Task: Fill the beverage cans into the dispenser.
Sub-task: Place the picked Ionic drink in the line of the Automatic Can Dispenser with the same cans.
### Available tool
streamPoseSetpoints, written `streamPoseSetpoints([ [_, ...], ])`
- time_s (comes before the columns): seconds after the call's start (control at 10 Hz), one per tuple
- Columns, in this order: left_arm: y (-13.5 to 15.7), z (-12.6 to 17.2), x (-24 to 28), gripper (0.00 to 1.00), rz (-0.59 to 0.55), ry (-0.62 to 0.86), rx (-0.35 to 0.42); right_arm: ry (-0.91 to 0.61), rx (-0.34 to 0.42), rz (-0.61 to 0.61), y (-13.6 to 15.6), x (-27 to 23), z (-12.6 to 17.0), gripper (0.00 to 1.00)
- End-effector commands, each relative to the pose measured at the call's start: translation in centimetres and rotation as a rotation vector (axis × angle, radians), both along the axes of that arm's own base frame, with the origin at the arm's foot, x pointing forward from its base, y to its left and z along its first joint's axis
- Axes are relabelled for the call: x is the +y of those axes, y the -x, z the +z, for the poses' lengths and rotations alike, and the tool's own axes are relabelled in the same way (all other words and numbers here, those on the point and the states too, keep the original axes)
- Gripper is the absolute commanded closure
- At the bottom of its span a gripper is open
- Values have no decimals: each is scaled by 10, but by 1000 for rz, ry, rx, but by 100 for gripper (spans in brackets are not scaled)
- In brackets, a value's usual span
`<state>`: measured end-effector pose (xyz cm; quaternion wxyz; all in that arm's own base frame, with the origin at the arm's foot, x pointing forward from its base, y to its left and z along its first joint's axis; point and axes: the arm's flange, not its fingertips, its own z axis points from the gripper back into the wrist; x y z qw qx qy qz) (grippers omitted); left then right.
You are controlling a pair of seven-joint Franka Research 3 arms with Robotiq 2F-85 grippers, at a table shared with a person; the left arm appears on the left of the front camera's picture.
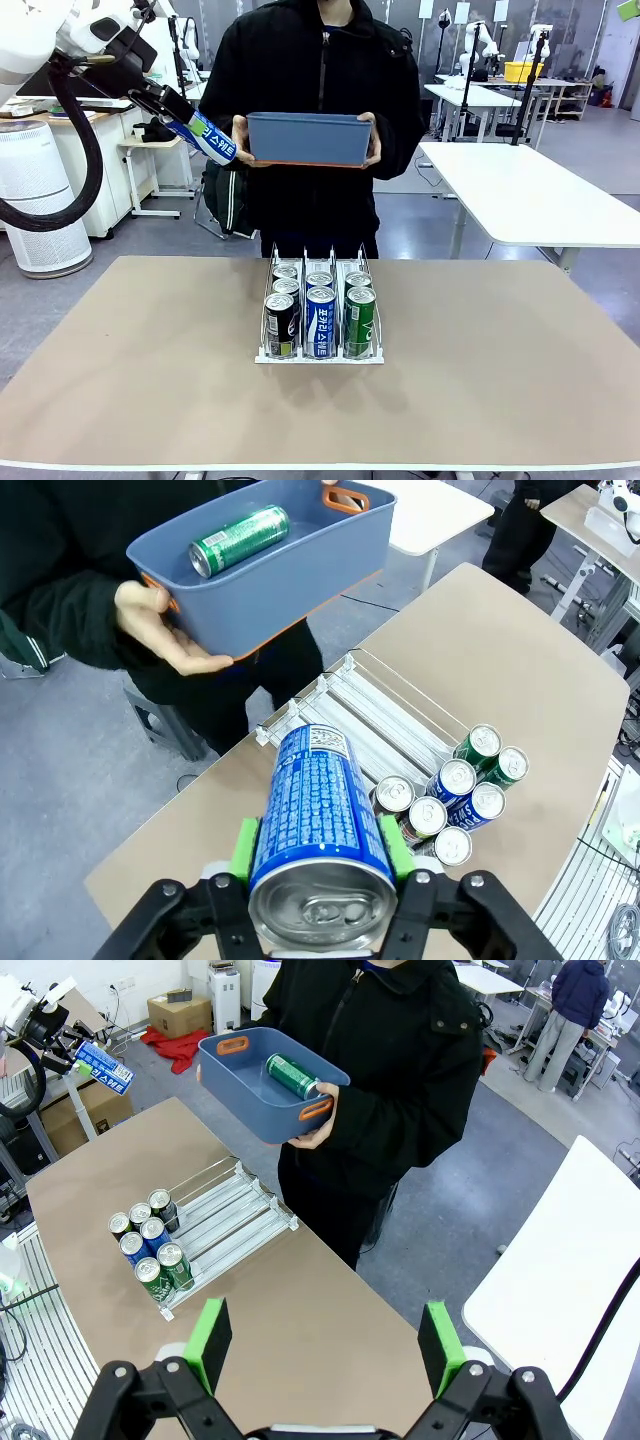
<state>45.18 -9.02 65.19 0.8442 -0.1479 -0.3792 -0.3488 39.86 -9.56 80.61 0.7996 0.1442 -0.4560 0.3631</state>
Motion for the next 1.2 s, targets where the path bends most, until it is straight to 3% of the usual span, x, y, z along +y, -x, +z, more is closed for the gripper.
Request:
streamPoseSetpoints([
  [0.0,0,2,3,100,-6,3,-9,-3,1,5,1,1,-1,0],
  [0.1,0,0,0,43,0,0,0,-3,1,5,1,1,-1,0],
  [0.2,6,3,-1,43,73,-46,48,-3,1,5,1,1,-1,0],
  [0.7,73,17,-51,43,213,-73,302,-3,1,5,1,1,-1,0],
  [1.0,106,-3,-101,43,221,-221,389,-3,1,5,1,1,-1,0],
  [1.1,115,-14,-118,43,134,-231,422,-3,1,5,1,1,-1,0],
])
